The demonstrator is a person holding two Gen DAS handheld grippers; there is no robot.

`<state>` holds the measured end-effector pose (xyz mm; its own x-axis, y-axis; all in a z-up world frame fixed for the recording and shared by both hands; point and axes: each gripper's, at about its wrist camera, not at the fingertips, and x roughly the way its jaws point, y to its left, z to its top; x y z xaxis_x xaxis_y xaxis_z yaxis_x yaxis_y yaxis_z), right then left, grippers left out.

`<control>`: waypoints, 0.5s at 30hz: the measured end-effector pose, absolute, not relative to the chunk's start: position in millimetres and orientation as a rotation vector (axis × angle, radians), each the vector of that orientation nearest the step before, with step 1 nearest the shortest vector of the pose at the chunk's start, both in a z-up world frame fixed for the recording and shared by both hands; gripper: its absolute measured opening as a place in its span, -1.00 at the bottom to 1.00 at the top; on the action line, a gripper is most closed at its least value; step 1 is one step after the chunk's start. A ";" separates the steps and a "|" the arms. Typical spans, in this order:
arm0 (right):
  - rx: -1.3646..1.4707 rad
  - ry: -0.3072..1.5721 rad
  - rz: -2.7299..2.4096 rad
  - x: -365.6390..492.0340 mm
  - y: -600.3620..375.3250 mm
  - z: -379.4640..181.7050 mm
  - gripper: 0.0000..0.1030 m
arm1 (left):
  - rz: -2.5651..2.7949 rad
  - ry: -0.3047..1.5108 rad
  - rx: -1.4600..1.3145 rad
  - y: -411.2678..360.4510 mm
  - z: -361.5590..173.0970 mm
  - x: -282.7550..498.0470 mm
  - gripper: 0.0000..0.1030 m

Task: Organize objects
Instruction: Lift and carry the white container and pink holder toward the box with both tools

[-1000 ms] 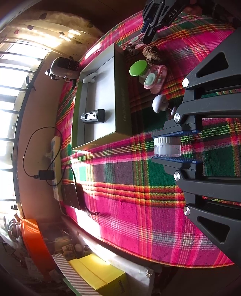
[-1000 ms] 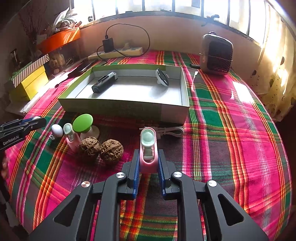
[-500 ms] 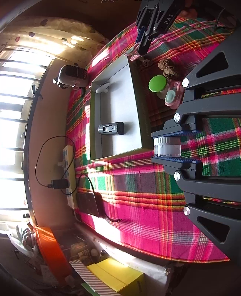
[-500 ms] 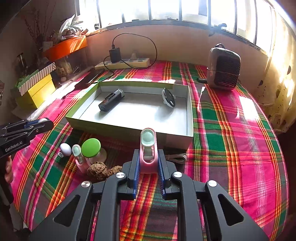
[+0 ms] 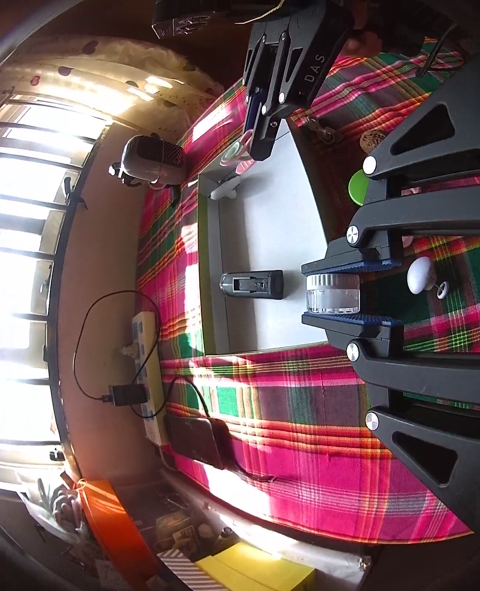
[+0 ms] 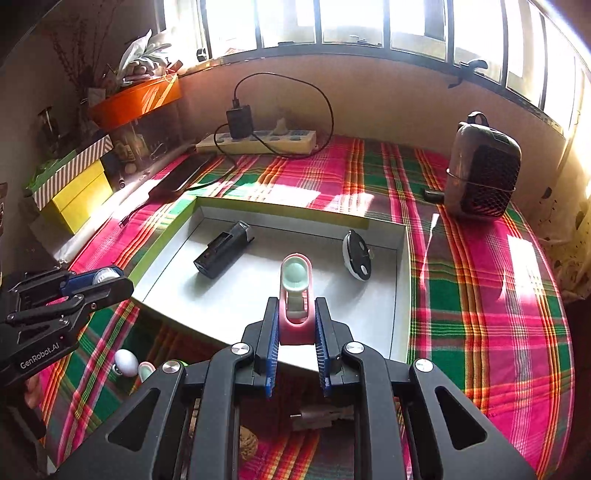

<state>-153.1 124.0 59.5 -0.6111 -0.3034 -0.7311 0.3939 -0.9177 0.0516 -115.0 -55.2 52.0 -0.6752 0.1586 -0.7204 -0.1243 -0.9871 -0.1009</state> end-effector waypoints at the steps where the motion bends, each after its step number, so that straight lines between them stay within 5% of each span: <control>1: 1.114 0.161 -2.505 -157.8 122.1 58.6 -0.64 | 2.739 -0.062 -1.188 -53.6 51.1 -118.1 -0.67; 15: 1.171 0.157 -2.428 -208.1 100.7 45.5 -0.64 | 2.712 -0.042 -1.245 -36.0 36.3 -152.1 -0.67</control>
<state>-208.1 100.7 45.5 -0.5463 -0.3358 -0.7673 0.4319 -0.8979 0.0855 -152.1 -36.0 36.3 -0.6416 0.1544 -0.7513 -0.1309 -0.9872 -0.0911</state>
